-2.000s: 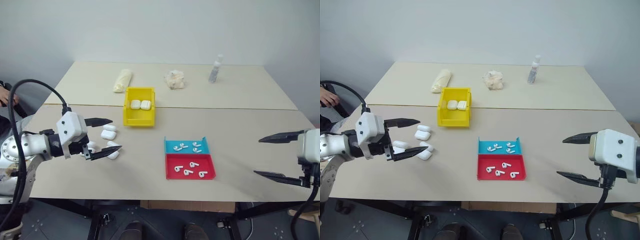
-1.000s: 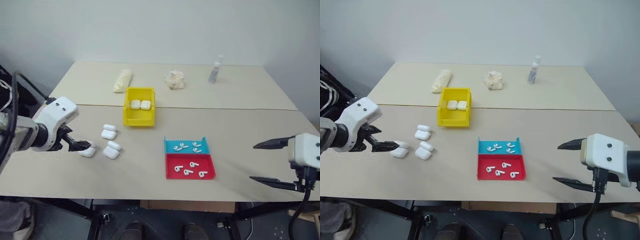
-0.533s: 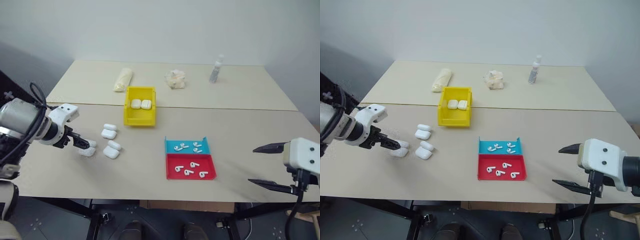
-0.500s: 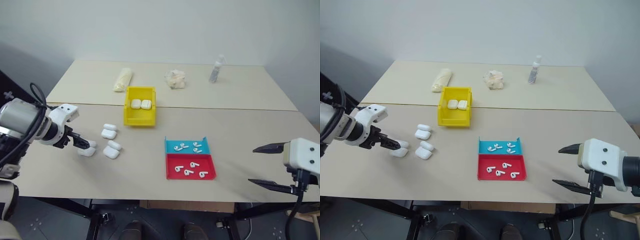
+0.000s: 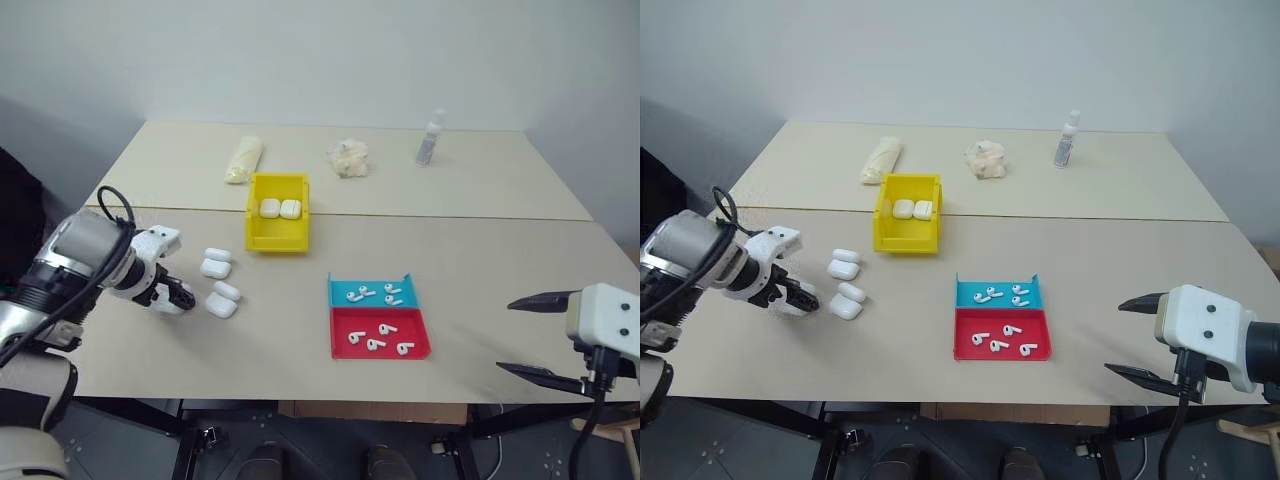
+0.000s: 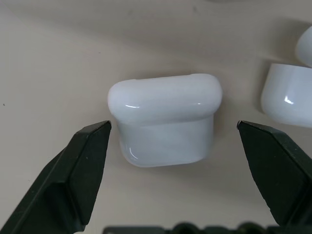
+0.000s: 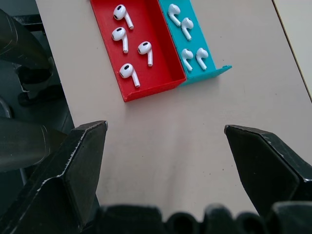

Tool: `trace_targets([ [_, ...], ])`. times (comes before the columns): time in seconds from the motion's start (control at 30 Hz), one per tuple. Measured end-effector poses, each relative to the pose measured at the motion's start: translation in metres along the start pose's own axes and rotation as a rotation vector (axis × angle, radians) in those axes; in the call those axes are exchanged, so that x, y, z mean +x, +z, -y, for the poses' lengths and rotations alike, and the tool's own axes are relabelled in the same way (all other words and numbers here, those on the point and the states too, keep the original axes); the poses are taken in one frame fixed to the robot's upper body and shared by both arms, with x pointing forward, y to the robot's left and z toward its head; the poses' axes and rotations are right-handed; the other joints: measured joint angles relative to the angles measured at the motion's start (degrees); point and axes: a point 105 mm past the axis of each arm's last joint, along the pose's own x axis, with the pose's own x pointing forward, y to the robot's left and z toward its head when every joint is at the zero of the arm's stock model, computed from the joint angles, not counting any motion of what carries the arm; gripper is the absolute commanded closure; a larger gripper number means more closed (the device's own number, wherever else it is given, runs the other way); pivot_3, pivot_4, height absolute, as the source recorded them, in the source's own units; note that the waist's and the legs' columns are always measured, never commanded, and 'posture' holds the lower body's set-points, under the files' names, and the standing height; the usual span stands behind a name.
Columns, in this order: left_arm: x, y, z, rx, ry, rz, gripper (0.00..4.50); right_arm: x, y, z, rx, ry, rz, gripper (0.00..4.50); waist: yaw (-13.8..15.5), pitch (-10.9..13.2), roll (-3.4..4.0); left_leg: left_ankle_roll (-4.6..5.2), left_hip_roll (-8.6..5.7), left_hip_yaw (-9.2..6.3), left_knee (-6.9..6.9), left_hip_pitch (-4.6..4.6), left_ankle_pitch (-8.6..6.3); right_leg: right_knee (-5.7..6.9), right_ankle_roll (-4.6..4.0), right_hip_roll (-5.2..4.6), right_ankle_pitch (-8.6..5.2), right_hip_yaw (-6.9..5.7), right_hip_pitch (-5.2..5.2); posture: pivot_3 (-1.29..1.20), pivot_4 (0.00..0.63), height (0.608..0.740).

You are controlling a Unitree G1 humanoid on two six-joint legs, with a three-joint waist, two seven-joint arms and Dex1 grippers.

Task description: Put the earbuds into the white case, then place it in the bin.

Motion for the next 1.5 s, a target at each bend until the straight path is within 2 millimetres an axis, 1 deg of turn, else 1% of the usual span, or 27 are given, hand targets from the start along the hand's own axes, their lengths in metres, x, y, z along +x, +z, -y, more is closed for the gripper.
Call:
trace_targets([
  [0.2, 0.003, -0.003, -0.001, -0.006, 0.007, -0.011, 0.0, 0.0, -0.001, 0.001, 0.001, -0.004, -0.008, 0.05, 0.0, 0.0, -0.01, 0.0, 0.0, 0.0, 0.0, 0.02, 0.0, 0.01, 0.0, 0.0, 0.0, 0.01, 0.01, 0.0, 0.15, 0.74],
  [0.43, 0.007, 0.002, -0.002, -0.029, -0.001, 0.015, 0.0, -0.001, -0.003, 0.003, 0.006, -0.012, -0.009, 0.05, 0.1, -0.1, 0.08, 0.0, -0.01, 0.01, 0.0, 0.16, 0.0, 0.05, 0.0, 0.0, 0.0, 0.02, 0.11, 0.0, 0.15, 0.74],
  [0.53, 0.009, 0.002, -0.004, -0.037, 0.01, 0.019, 0.65, -0.001, -0.003, 0.003, 0.006, -0.013, -0.009, 0.0, 0.1, -0.2, 0.16, 0.0, -0.01, 0.01, 0.0, 0.17, 0.0, 0.05, 0.0, 0.0, 0.0, 0.03, 0.11, 0.0, 0.15, 0.74],
  [0.63, 0.01, 0.001, -0.008, -0.044, 0.023, 0.017, 1.63, -0.001, -0.003, 0.003, 0.005, -0.013, -0.009, 0.0, 0.0, -0.2, 0.16, 0.0, -0.01, 0.01, 0.0, 0.17, 0.0, 0.05, 0.0, 0.0, 0.0, 0.03, 0.11, 0.0, 0.15, 0.74],
  [0.67, 0.01, 0.001, -0.008, -0.043, 0.024, 0.018, 1.73, -0.001, -0.002, 0.003, 0.005, -0.014, -0.008, 0.0, 0.1, -0.2, 0.17, 0.0, -0.02, 0.01, 0.0, 0.16, 0.0, 0.04, 0.0, 0.0, 0.0, 0.03, 0.11, 0.0, 0.15, 0.74],
  [0.9, 0.011, 0.001, -0.01, -0.021, 0.039, 0.022, 1.73, -0.001, -0.001, 0.005, -0.001, -0.032, -0.004, 0.0, 0.1, -0.3, 0.19, 0.0, -0.01, 0.01, 0.0, 0.18, 0.0, 0.06, 0.0, 0.0, 0.0, 0.03, 0.11, 0.0, 0.15, 0.74],
  [1.03, 0.009, 0.001, -0.01, 0.034, 0.057, 0.039, 1.73, -0.002, 0.0, 0.006, -0.003, -0.037, -0.002, 0.0, 0.0, -0.4, 0.18, 0.0, 0.0, 0.01, -0.01, 0.15, 0.0, 0.05, 0.0, 0.0, 0.0, 0.04, 0.09, 0.0, 0.15, 0.74],
  [1.13, -0.002, 0.0, -0.017, 0.076, 0.091, 0.082, 1.73, -0.003, 0.002, 0.007, -0.005, -0.041, 0.0, 0.0, -0.2, -0.3, 0.12, 0.0, 0.01, 0.0, -0.01, 0.02, 0.0, 0.02, 0.0, 0.0, 0.0, 0.04, -0.03, 0.0, 0.15, 0.74],
  [1.2, -0.021, 0.008, -0.021, 0.113, 0.096, 0.176, 1.73, -0.004, 0.005, 0.007, 0.001, -0.033, -0.001, 0.0, -0.4, -0.3, 0.05, 0.0, 0.02, -0.03, 0.0, -0.07, 0.0, 0.01, 0.0, 0.0, 0.0, 0.01, -0.07, 0.0, 0.15, 0.74],
  [1.27, -0.05, 0.021, -0.015, 0.184, 0.041, 0.335, 1.73, -0.005, 0.011, 0.009, -0.008, -0.02, 0.0, 0.0, -0.4, -0.3, 0.01, 0.0, 0.03, -0.02, 0.0, -0.07, 0.0, 0.0, -0.01, -0.01, 0.0, 0.01, -0.06, 0.0, 0.15, 0.74],
  [1.33, -0.079, 0.031, -0.001, 0.312, -0.018, 0.505, 1.73, -0.006, 0.018, 0.011, -0.025, 0.016, -0.018, 0.0, -0.5, -0.3, 0.03, 0.0, 0.04, 0.01, -0.01, 0.01, 0.0, -0.05, -0.01, -0.03, 0.0, 0.03, -0.01, 0.0, 0.15, 0.74],
  [1.4, -0.095, 0.038, 0.021, 0.448, -0.097, 0.667, 1.73, -0.004, 0.027, 0.013, -0.05, 0.046, -0.025, 0.0, -0.4, -0.3, 0.12, 0.0, 0.05, 0.03, -0.03, 0.13, 0.0, 0.0, -0.03, -0.05, -0.01, 0.01, 0.07, 0.0, 0.15, 0.74],
  [1.43, -0.098, 0.039, 0.035, 0.506, -0.16, 0.735, 1.73, -0.001, 0.032, 0.013, -0.069, 0.074, -0.032, 0.0, -0.2, -0.4, 0.16, 0.0, 0.05, 0.05, -0.03, 0.18, 0.0, 0.01, -0.05, -0.05, -0.01, 0.01, 0.1, 0.0, 0.15, 0.74],
  [1.47, -0.098, 0.039, 0.044, 0.542, -0.205, 0.766, 1.73, 0.001, 0.035, 0.012, -0.077, 0.095, -0.032, 0.0, -0.1, -0.3, 0.16, 0.0, 0.06, 0.03, -0.03, 0.15, 0.0, 0.03, -0.05, -0.05, -0.01, -0.05, 0.1, 0.0, 0.15, 0.74],
  [1.5, -0.098, 0.039, 0.057, 0.59, -0.27, 0.842, 1.73, 0.005, 0.039, 0.01, -0.086, 0.126, -0.029, 0.0, 0.0, -0.4, 0.18, 0.0, 0.06, 0.03, -0.02, 0.16, 0.0, 0.0, -0.07, -0.05, 0.01, -0.06, 0.13, 0.0, 0.15, 0.74],
])
